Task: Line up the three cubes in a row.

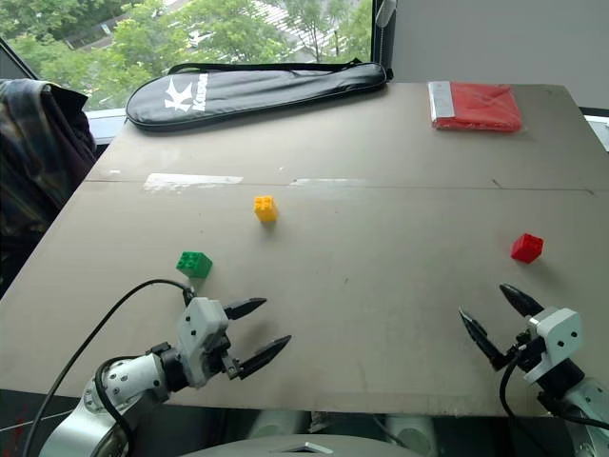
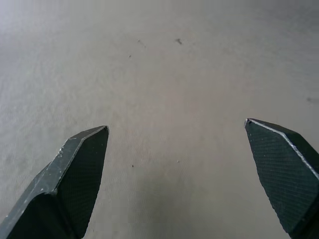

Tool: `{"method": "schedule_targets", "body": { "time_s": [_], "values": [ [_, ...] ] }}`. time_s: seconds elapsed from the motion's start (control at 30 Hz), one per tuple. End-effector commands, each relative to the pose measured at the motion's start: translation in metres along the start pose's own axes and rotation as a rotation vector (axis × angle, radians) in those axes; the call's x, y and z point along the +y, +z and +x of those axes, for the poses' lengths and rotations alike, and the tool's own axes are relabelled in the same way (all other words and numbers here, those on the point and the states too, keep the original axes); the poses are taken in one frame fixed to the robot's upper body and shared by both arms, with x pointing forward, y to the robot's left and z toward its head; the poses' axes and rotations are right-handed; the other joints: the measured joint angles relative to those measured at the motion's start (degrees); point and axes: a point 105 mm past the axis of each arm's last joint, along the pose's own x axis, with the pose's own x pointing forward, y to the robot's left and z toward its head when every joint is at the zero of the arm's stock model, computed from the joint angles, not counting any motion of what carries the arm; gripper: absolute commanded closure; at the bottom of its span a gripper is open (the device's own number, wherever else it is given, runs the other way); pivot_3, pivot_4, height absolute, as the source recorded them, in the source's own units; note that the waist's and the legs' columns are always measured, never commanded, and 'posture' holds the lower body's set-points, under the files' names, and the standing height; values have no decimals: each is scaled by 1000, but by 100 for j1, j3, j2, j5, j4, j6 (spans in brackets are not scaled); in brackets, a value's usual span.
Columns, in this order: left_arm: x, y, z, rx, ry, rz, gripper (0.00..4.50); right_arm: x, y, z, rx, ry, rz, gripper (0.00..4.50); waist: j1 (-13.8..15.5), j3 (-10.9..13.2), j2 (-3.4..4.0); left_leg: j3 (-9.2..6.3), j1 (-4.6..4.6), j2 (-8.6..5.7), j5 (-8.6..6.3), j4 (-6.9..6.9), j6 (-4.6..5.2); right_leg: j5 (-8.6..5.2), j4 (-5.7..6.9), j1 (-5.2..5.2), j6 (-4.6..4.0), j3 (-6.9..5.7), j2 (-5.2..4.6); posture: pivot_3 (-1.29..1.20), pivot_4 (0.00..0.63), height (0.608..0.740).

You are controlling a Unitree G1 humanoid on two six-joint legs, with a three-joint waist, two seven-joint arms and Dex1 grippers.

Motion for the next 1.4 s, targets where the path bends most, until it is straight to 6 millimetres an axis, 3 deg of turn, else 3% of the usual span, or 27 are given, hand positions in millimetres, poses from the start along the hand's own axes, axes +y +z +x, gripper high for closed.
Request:
{"method": "schedule_targets", "body": {
  "time_s": [0.03,0.33,0.5,0.77,0.87,1.03,1.27,1.4],
  "values": [
    [-6,23,5,-58,-98,43,30,-20,4,0,38,-187,-28,0,-5,0,0,1,0,0,0,7,0,-3,8,0,-5,2,0,0,150,707],
    [-5,69,20,-100,-292,223,30,-64,12,41,74,-418,118,0,-31,0,-3,80,32,7,6,27,-2,6,83,-35,-17,71,31,0,150,707],
    [-2,84,25,-105,-314,277,30,-65,23,67,64,-421,143,0,-34,2,-6,95,36,17,5,22,-1,20,83,-37,1,82,43,0,150,707],
    [-2,93,28,-115,-324,295,30,-68,22,84,30,-470,105,0,-46,3,-7,112,31,20,5,20,0,20,78,-45,4,96,44,0,150,707],
    [-2,93,27,-114,-336,283,0,-68,23,86,10,-478,89,806,-51,3,-7,118,32,20,5,20,0,21,79,-48,4,101,44,0,150,707],
    [-8,101,24,-153,-424,192,0,-69,21,90,-2,-450,70,3254,-79,3,-8,125,35,21,5,20,0,21,82,-48,5,107,45,0,150,707],
    [2,100,24,-137,-439,220,0,-70,22,94,-16,-403,28,3249,-166,5,-10,132,42,20,5,18,0,22,84,-48,5,115,48,0,150,707],
    [6,100,24,-133,-441,241,0,-47,35,96,-65,-121,9,3249,-168,5,-11,134,41,23,4,17,1,22,81,-48,5,119,48,0,150,707]
  ]
}}
